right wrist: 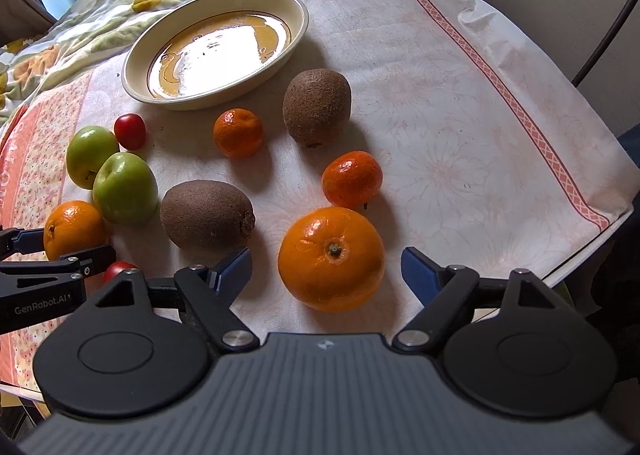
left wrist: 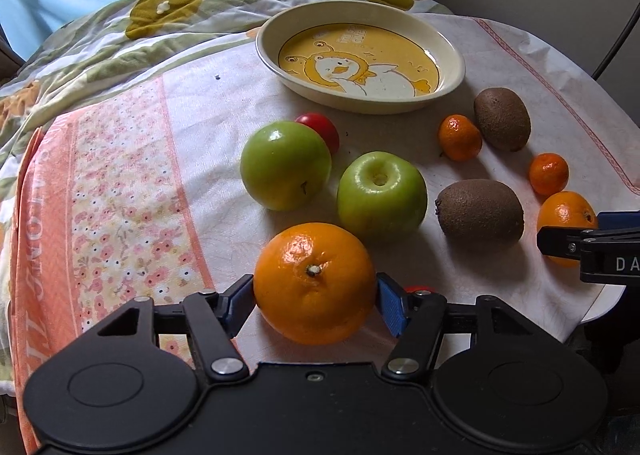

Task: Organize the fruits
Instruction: 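Grasp a large orange with the left tool while the right tool grasps another large orange, then carry both oranges over the bowl and open the left tool while the right tool holds its orange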

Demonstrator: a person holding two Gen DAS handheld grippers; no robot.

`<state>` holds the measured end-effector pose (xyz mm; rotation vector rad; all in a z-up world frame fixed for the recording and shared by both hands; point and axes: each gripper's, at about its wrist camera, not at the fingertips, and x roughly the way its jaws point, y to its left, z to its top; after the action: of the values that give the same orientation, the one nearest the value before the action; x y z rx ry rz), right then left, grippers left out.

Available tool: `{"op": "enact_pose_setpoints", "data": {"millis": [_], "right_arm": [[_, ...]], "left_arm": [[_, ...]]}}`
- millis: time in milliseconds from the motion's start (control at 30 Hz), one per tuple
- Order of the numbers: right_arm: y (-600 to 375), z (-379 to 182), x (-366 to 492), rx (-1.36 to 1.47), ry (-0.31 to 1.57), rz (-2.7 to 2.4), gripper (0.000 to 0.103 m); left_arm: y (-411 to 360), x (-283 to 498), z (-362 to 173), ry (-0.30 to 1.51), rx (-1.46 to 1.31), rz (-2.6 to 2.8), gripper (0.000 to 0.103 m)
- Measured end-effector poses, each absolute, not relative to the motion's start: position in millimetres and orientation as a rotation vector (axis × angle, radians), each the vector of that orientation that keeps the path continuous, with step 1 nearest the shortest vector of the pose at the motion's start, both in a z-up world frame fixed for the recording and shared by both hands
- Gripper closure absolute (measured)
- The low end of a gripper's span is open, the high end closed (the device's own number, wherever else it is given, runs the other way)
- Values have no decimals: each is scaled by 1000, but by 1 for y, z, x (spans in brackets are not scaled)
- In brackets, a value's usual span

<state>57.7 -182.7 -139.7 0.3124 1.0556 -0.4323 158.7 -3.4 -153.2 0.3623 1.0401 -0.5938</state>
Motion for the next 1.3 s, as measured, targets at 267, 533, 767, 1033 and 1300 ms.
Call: {"op": "enact_pose_setpoints", "data": {"millis": [267, 533, 767, 1033, 1300], "right_arm": [[-184, -148, 63, 320, 1069, -434, 17], [-186, -151, 66, 314, 1085, -441, 25], [-190, -150, 62, 334, 1077, -438, 28], [-189, -113, 58, 317, 1013, -427, 28], [-197, -66, 73, 324, 915, -410, 28]], "left_arm": [[3, 159, -152, 1035, 339, -606, 36], [14, 158, -144, 1022, 321, -575, 36], [19, 153, -133, 1004, 307, -556, 36], [24, 150, -103, 946, 270, -564, 36], [18, 168, -60, 830, 258, -580, 36]]}}
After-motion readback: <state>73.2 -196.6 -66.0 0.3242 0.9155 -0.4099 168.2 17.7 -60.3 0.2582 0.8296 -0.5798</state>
